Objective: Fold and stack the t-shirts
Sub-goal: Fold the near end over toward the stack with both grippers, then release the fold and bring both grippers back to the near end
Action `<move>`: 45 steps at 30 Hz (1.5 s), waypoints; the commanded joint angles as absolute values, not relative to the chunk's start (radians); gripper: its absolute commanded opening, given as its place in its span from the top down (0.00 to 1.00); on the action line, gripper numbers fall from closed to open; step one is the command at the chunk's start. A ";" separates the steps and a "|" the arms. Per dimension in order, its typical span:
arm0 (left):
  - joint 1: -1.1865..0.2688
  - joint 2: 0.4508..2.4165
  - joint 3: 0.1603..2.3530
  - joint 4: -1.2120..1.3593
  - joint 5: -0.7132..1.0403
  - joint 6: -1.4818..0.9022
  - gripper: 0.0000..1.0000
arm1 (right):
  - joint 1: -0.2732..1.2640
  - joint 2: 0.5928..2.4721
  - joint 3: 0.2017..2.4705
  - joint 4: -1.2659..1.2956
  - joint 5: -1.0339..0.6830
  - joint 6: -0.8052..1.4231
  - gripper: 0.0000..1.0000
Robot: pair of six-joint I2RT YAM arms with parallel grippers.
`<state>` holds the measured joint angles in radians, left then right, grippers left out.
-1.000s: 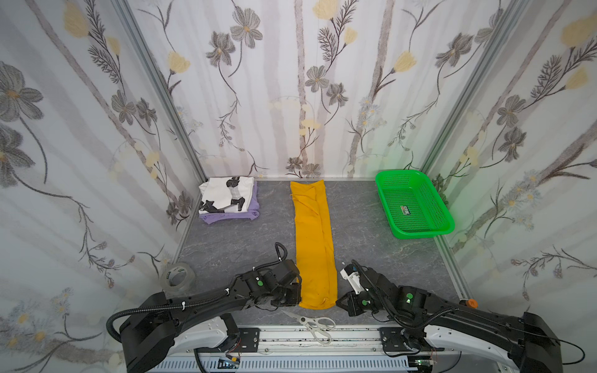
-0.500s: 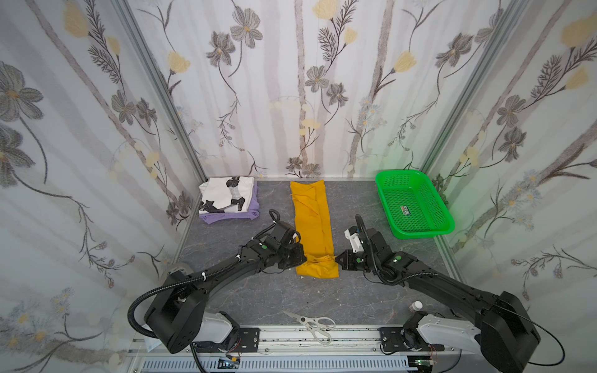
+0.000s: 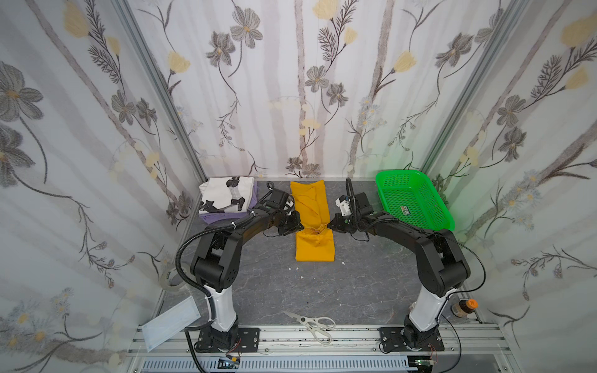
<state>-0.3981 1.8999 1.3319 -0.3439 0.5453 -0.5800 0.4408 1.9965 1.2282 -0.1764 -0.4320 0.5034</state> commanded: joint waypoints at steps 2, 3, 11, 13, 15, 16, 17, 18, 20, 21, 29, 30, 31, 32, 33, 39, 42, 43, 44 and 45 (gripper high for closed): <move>-0.369 1.963 1.406 -0.366 0.585 -0.556 0.93 | 0.421 2.059 1.300 -0.198 -0.468 0.488 1.00; -0.360 1.981 1.425 -0.365 0.592 -0.558 0.93 | 0.417 2.076 1.320 -0.203 -0.468 0.489 1.00; -0.327 2.081 1.545 -0.387 0.617 -0.555 0.92 | 0.399 2.191 1.456 -0.241 -0.489 0.498 1.00; -0.326 2.104 1.574 -0.396 0.628 -0.550 0.82 | 0.395 2.201 1.476 -0.239 -0.478 0.511 0.95; -0.323 2.120 1.600 -0.403 0.634 -0.547 0.41 | 0.389 2.198 1.485 -0.236 -0.468 0.520 0.62; -0.319 2.123 1.606 -0.391 0.638 -0.549 0.24 | 0.384 2.189 1.484 -0.227 -0.453 0.525 0.45; -0.316 2.121 1.606 -0.368 0.649 -0.554 0.16 | 0.385 2.177 1.480 -0.221 -0.439 0.525 0.33; -0.310 2.121 1.612 -0.351 0.662 -0.560 0.07 | 0.385 2.160 1.472 -0.212 -0.423 0.525 0.21; -0.295 2.119 1.634 -0.350 0.669 -0.559 0.00 | 0.386 2.125 1.446 -0.195 -0.408 0.526 0.18; -0.286 2.114 1.644 -0.351 0.672 -0.554 0.00 | 0.388 2.110 1.426 -0.182 -0.409 0.531 0.14; -0.266 1.991 1.497 -0.344 0.694 -0.524 0.00 | 0.460 2.092 1.365 -0.121 -0.516 0.510 0.04; -0.267 1.958 1.432 -0.321 0.689 -0.533 0.00 | 0.471 2.093 1.355 -0.099 -0.534 0.519 0.01; -0.269 1.922 1.363 -0.296 0.684 -0.542 0.00 | 0.480 2.102 1.347 -0.065 -0.563 0.528 0.01; -0.270 1.883 1.302 -0.275 0.674 -0.554 0.00 | 0.485 2.114 1.348 -0.040 -0.601 0.533 0.01; -0.273 1.835 1.227 -0.249 0.655 -0.564 0.00 | 0.491 2.135 1.365 -0.020 -0.642 0.538 0.00; -0.272 1.562 0.884 -0.217 0.555 -0.591 0.00 | 0.506 2.318 1.545 -0.011 -0.740 0.579 0.00; -0.279 1.458 0.785 -0.225 0.554 -0.596 0.00 | 0.489 2.399 1.600 0.016 -0.704 0.620 0.00; -0.284 1.433 0.767 -0.233 0.555 -0.591 0.00 | 0.483 2.415 1.611 0.035 -0.697 0.631 0.00; -0.292 1.418 0.759 -0.239 0.557 -0.585 0.00 | 0.476 2.430 1.624 0.049 -0.701 0.640 0.00; -0.301 1.411 0.755 -0.239 0.564 -0.579 0.00 | 0.469 2.441 1.634 0.064 -0.708 0.650 0.00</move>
<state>-0.2890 1.4380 0.7712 -0.2592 0.5720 -0.5838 0.4808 2.4191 1.6028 -0.0277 -0.6868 0.6052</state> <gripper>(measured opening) 0.997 0.995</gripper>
